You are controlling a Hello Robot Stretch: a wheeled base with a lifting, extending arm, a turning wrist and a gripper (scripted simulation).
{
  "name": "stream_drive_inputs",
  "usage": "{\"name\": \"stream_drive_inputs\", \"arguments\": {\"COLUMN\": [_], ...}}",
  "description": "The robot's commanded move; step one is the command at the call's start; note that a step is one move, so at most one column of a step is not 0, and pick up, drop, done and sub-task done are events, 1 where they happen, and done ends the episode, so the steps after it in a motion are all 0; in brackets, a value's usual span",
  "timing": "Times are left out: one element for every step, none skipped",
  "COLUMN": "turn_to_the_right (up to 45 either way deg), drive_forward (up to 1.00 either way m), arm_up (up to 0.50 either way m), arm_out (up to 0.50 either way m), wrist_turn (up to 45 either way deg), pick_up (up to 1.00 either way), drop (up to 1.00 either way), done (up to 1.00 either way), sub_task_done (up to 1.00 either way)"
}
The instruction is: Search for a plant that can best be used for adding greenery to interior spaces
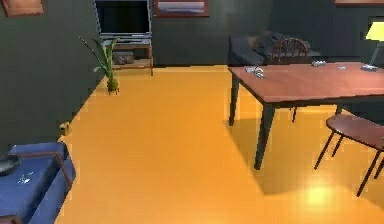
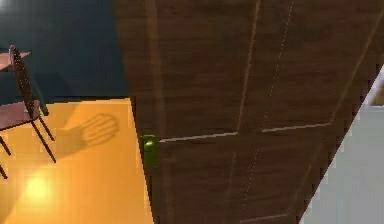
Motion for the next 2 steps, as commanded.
{"name": "stream_drive_inputs", "arguments": {"turn_to_the_right": [0.0,-6.0], "drive_forward": [0.25,0.0], "arm_up": [0.0,0.0], "arm_out": [0.0,0.0], "wrist_turn": [0.0,0.0], "pick_up": [0.0,0.0], "drop": [0.0,0.0], "done": [0.0,0.0], "sub_task_done": [0.0,0.0]}}
